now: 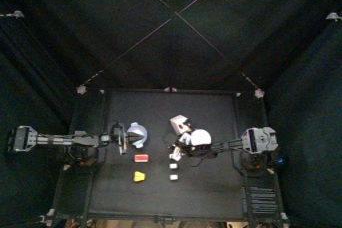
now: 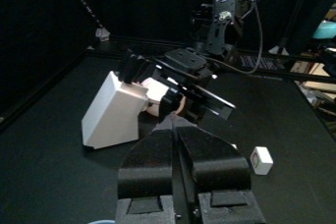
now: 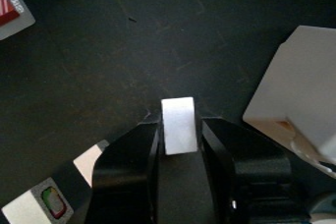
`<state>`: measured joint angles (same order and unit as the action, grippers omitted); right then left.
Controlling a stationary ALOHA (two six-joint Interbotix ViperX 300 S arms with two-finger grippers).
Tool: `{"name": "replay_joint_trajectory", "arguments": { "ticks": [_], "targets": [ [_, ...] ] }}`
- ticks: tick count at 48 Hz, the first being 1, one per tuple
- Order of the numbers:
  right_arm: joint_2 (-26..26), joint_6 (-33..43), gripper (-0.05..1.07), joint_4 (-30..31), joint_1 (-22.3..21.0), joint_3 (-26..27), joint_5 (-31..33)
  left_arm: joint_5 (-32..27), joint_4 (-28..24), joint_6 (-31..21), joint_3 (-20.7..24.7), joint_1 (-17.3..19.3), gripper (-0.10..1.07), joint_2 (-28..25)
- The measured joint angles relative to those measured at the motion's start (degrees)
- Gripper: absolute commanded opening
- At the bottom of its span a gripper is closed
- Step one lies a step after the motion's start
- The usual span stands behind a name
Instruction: Put sushi piece in pot
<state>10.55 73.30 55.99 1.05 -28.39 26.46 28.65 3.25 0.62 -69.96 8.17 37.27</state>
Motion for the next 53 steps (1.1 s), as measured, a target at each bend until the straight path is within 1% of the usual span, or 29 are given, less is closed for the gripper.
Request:
{"name": "replay_joint_trajectory", "arguments": {
  "ticks": [6,15,29,34,40,53],
  "targets": [
    [-0.8,0.1,0.58,-1.1,0.1,0.0,0.2,0.0,0.0,0.0,0.0,0.0,0.35,0.0],
    [-5.4,0.1,0.58,-3.2,1.9,-0.6,2.7,0.0,0.0,0.0,0.0,0.0,0.35,0.0],
    [-12.5,1.8,0.58,-4.6,7.5,-4.7,9.8,0.1,0.0,0.0,-0.2,0.0,0.35,0.0],
    [-15.1,5.4,0.58,-4.0,9.1,-6.9,12.0,0.1,0.0,0.0,-0.2,0.1,0.35,0.0],
    [-18.7,11.1,0.58,-1.7,10.6,-10.5,13.2,0.0,0.0,0.0,-0.2,0.1,0.35,0.0],
    [-25.8,23.4,0.58,3.1,11.1,-18.6,14.8,0.1,0.0,0.0,-0.2,0.1,0.35,0.1]
  ]
}}
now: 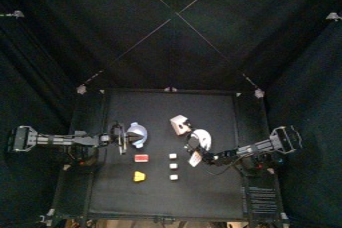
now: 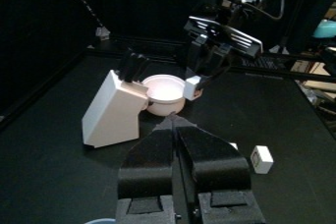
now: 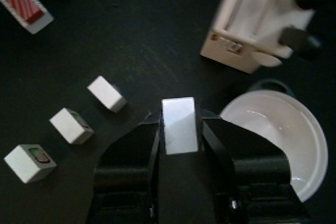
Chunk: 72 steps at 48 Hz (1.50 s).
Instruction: Put sushi piece in pot
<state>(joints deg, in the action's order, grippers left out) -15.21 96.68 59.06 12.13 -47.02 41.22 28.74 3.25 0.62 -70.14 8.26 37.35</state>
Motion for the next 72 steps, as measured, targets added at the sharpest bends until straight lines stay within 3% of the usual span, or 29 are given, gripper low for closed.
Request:
{"name": "replay_joint_trajectory", "arguments": {
  "ticks": [11,24,34,55,72],
  "targets": [
    [-3.3,7.3,0.58,2.5,-0.6,-5.2,0.3,0.0,0.0,0.0,-0.1,0.0,0.35,-0.1],
    [-3.3,9.8,0.59,3.1,-4.0,-7.0,0.4,0.0,0.0,0.0,-0.2,0.4,0.35,0.0],
    [-1.5,9.8,0.61,3.3,-5.2,-7.1,-0.1,0.0,0.0,0.0,-0.2,0.4,0.35,-0.1],
    [1.6,9.8,0.8,4.9,-5.9,-5.6,-2.1,-0.1,0.0,0.0,-0.3,0.4,0.35,0.0],
    [2.2,9.8,0.81,4.1,-6.8,-5.5,-2.3,-0.1,0.0,-0.1,-0.3,0.5,0.35,-0.1]
  ]
}}
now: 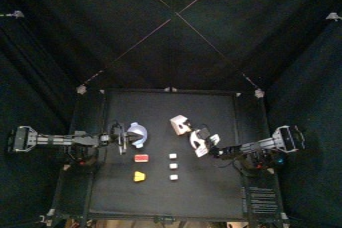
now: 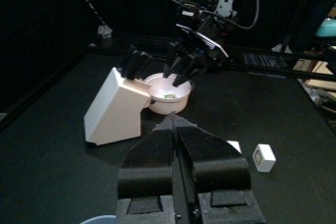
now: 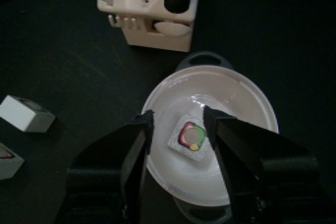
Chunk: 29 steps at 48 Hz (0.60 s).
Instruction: Put sushi piece in pot
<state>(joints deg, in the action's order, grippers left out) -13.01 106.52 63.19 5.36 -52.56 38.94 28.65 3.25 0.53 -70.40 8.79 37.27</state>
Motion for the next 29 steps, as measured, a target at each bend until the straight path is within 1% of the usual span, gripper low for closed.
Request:
{"name": "replay_joint_trajectory", "arguments": {
  "ticks": [29],
  "targets": [
    [0.0,-0.7,0.81,-0.7,0.0,0.8,-0.4,0.0,0.1,0.1,0.0,-0.1,0.35,0.1]
  ]
}}
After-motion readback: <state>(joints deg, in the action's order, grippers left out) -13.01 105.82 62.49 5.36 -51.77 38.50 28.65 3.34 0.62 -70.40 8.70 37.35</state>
